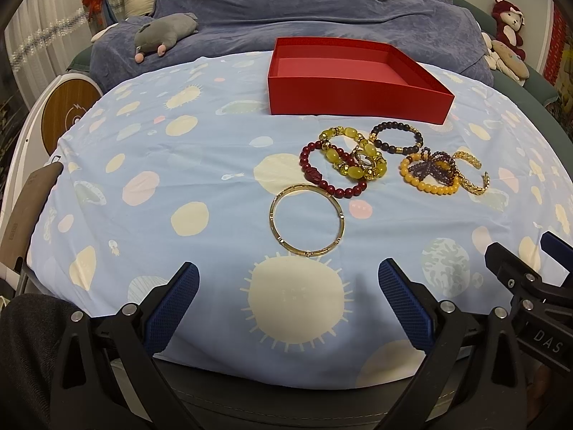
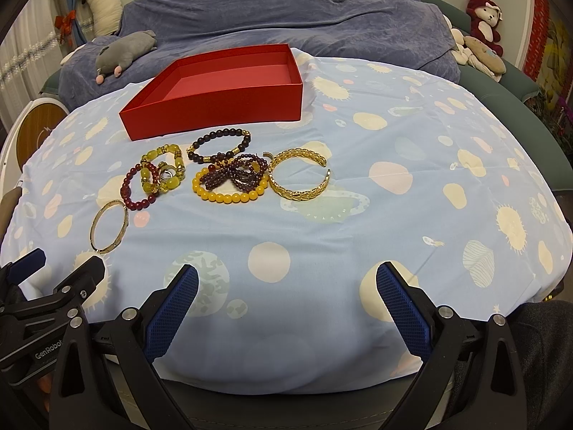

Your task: Organize jewelry

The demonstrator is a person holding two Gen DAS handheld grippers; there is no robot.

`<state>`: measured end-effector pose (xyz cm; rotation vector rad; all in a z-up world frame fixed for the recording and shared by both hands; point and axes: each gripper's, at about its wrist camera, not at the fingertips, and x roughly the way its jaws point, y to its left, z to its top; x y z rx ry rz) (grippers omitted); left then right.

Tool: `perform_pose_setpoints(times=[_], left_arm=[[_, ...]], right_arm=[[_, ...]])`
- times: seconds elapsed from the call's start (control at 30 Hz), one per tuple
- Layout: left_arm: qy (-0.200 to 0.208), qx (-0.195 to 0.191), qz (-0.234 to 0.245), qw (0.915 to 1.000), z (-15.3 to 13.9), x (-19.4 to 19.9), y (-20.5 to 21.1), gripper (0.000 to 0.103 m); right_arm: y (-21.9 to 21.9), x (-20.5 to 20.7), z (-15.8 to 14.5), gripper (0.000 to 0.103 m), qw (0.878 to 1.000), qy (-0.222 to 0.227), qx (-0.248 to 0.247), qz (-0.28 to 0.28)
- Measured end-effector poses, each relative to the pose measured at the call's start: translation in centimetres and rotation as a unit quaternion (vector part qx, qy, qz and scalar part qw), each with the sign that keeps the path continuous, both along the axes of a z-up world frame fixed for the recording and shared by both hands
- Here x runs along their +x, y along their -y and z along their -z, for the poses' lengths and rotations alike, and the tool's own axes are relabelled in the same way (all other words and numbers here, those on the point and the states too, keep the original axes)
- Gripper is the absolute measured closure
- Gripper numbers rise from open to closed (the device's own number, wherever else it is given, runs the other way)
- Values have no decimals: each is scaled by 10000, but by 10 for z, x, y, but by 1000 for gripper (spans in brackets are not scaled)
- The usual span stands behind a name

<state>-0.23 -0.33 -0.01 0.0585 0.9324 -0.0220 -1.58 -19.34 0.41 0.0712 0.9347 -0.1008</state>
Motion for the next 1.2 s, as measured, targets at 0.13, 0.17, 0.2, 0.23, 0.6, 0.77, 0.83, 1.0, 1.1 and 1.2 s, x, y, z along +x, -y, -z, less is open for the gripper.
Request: perform_pose_setpoints(times=[0.13,0.17,0.2,0.23,0.6,0.77,0.83,1.0,1.1,1.2], left_arm=[[1,0,3,10000,0,0,0,7],[3,5,-2,10000,0,0,0,7],[1,-1,2,10000,0,0,0,7],[1,-1,6,10000,0,0,0,7],[-2,-2,8,10000,0,0,0,7],[1,-2,8,10000,0,0,0,7],[4,1,25,10000,-1,0,1,7],[5,1,32,10000,-1,0,2,7],[-9,-11,23,10000,-1,0,2,7],[-62,-79,21,9999,-3,1,-1,7]], right_arm=[[0,0,0,7,10000,-2,3,1],[0,0,0,7,10000,1,3,1],[0,0,0,7,10000,-1,0,1],[0,0,0,7,10000,-2,1,1],[-1,0,0,7,10000,1,4,1],[-1,0,0,7,10000,0,6,3],[-1,0,0,7,10000,2,4,4],[0,0,0,7,10000,1,5,4],[0,0,0,7,10000,8,10,11],[-1,0,-1,7,10000,22,55,50]])
